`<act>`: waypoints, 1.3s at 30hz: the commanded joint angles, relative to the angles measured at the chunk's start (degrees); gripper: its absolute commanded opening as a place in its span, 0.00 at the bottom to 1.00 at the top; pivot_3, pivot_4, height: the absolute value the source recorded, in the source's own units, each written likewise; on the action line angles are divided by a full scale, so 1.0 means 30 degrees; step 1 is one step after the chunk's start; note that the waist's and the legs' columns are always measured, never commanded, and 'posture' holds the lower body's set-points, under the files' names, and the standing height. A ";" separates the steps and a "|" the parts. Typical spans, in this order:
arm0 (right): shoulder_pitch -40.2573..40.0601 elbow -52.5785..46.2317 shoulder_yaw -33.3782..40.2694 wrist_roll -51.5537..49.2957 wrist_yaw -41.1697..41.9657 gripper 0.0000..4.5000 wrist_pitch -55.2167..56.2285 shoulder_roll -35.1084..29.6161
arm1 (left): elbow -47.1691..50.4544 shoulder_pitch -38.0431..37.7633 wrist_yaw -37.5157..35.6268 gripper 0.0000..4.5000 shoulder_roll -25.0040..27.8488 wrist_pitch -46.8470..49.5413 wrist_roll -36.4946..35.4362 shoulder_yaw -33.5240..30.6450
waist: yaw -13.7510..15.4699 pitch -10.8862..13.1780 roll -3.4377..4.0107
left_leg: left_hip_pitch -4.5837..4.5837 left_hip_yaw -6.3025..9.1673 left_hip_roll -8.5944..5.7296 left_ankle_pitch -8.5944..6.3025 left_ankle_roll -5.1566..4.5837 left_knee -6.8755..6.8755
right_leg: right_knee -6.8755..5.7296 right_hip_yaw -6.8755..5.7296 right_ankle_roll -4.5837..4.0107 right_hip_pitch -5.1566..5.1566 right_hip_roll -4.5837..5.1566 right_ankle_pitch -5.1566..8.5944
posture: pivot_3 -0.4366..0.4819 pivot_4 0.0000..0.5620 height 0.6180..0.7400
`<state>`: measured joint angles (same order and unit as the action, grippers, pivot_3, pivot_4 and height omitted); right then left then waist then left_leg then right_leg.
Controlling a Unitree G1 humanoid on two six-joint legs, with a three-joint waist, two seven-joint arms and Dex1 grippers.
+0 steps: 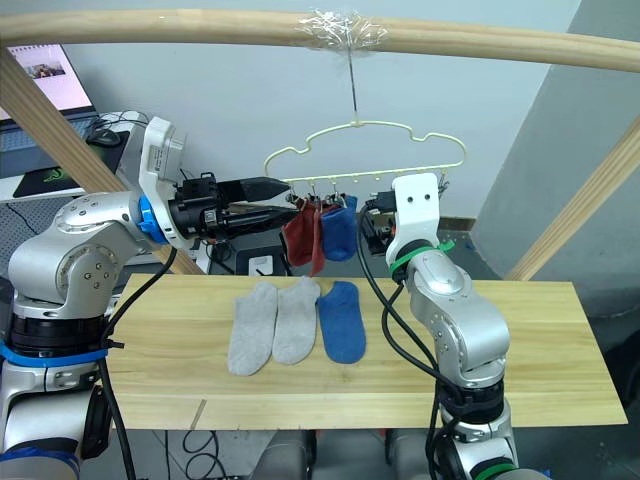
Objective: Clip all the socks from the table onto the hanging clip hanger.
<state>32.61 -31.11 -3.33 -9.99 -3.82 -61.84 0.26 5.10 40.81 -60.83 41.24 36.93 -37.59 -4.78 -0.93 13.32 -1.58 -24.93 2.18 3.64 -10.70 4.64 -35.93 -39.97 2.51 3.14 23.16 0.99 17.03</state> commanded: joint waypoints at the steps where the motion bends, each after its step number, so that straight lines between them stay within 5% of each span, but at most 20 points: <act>1: 0.0420 -0.0032 0.0338 0.0007 0.0085 0.62 0.0249 0.0130 | 0.0695 0.0024 -0.0082 0.58 0.0235 -0.0187 -0.0051 -0.0313 | 0.0003 0.0000 0.0000 | 0.0000 0.0000 0.0000 0.0000 0.0000 0.0000 | 0.0001 -0.0001 0.0000 0.0000 0.0000 0.0000 | 0.59 0.29 1.00; 25: 0.3068 0.8250 0.1034 0.2020 -0.0450 0.62 0.5696 -0.0231 | 0.1621 -0.0497 0.0640 0.58 0.0485 0.0208 -0.0165 -0.0546 | 0.0329 0.0000 0.0000 | 0.0000 -0.0005 0.0003 0.0002 -0.0004 0.0012 | 0.0001 0.0001 -0.0001 0.0008 -0.0003 0.0000 | 0.66 0.29 1.00; 39: 0.4518 0.9726 0.1693 0.1846 -0.0295 0.62 0.6472 -0.0305 | 0.2197 -0.1137 0.1172 0.58 0.0456 0.0314 -0.0276 -0.0776 | 0.0470 0.0001 0.0001 | 0.0000 -0.0007 0.0005 0.0003 -0.0004 0.0032 | 0.0004 0.0000 -0.0004 0.0014 -0.0005 0.0001 | 0.68 0.31 1.00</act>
<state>44.45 -0.29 1.04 -4.06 -4.95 -43.09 -0.92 9.55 37.19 -57.84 41.98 38.38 -37.80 -5.08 0.49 13.33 -1.58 -24.93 2.16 3.66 -10.69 4.63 -35.84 -39.97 2.51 3.13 23.20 0.98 17.03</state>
